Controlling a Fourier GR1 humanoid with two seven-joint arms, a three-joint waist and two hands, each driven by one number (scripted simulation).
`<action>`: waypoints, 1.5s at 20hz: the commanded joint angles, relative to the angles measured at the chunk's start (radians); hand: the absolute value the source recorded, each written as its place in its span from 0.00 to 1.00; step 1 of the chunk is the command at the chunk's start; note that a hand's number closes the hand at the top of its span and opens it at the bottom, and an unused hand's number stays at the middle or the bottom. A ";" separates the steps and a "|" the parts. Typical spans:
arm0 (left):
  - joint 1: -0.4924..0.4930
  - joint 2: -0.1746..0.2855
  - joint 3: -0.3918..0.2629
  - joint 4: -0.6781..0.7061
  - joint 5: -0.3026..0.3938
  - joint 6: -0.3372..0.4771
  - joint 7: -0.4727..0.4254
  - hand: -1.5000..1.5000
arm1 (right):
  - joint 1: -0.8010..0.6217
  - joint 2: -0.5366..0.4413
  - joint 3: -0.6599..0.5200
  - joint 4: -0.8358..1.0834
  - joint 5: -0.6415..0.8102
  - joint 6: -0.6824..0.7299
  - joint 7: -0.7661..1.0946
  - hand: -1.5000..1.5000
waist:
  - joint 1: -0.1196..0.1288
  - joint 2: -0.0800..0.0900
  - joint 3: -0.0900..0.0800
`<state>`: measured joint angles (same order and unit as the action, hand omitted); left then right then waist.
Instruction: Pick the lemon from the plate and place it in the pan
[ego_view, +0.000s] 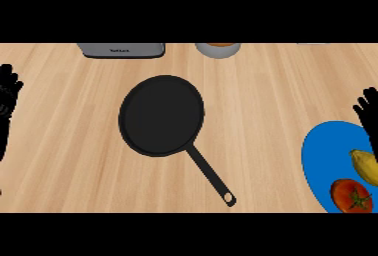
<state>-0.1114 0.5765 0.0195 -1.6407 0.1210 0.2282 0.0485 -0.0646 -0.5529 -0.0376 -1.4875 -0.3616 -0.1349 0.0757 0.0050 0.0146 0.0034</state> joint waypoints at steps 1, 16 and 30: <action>0.005 -0.036 -0.013 -0.013 -0.049 -0.003 0.055 0.50 | 0.009 0.016 -0.041 -0.023 -0.034 0.079 -0.008 0.00 | -0.007 -0.015 -0.003; 0.176 -0.145 -0.206 0.037 -0.088 -0.024 0.081 0.50 | 0.146 -0.398 -0.213 0.363 0.047 0.459 -0.172 0.00 | -0.009 -0.012 -0.001; 0.211 -0.173 -0.197 0.016 -0.113 -0.040 0.062 0.50 | -0.121 -0.565 -0.047 0.377 0.167 0.842 -0.105 0.00 | 0.017 -0.013 -0.004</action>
<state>0.0569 0.3983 -0.1921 -1.5968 0.0064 0.1965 0.1316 -0.1251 -1.1243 -0.1372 -1.0764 -0.2180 0.6430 -0.0819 0.0192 0.0032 0.0002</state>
